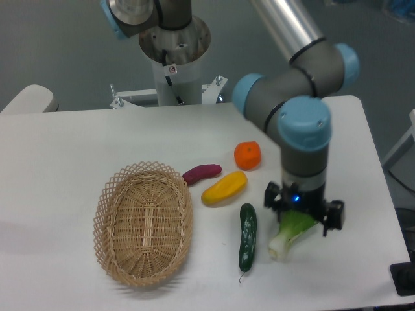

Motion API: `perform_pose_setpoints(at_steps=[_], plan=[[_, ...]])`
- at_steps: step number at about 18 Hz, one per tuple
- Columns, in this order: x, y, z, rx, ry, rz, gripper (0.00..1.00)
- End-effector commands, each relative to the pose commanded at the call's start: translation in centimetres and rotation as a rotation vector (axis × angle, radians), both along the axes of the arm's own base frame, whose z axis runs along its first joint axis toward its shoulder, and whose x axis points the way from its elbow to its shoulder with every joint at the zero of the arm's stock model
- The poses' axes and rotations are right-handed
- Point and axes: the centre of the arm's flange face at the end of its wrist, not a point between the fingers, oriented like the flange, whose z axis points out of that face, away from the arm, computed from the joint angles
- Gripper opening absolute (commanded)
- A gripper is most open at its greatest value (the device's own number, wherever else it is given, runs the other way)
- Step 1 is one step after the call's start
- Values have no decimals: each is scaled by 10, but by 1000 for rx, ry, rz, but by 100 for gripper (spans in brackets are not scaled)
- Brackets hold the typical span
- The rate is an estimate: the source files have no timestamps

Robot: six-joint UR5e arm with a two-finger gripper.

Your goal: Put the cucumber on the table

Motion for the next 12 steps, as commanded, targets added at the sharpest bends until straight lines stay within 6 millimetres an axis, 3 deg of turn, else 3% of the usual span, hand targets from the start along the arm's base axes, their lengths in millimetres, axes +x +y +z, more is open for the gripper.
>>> perform_pose_setpoints(at_steps=[5, 7, 12], plan=[[-12, -50, 13, -86, -11, -223, 100], [-13, -58, 4, -104, -22, -283, 100], [-12, -63, 10, -102, -12, -281, 100]])
